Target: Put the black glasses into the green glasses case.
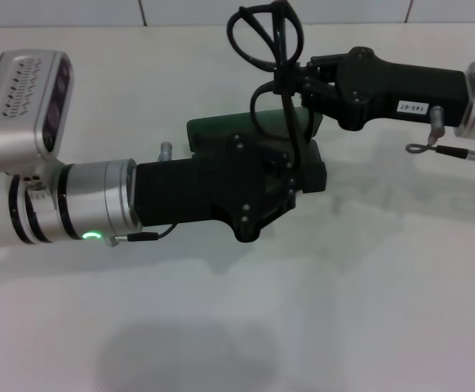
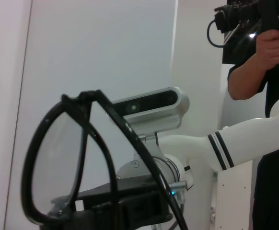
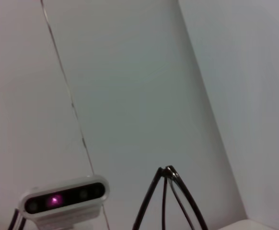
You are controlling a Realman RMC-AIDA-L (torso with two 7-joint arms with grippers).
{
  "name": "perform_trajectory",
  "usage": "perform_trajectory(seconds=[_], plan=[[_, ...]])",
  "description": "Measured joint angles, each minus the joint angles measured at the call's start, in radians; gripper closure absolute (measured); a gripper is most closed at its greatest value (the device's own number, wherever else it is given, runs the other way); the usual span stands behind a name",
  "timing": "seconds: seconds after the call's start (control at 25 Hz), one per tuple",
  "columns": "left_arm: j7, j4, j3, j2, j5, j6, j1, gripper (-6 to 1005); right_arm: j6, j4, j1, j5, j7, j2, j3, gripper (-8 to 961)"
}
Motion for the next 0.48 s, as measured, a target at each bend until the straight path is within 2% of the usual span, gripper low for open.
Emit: perform_trajectory(seconds=[0.48], plan=[[0.001, 0.0, 0.0, -0.002, -0.001, -0.009, -0.004, 972, -0.007, 0.0, 0.002, 0.06, 0.0, 0.0, -0.074, 867]])
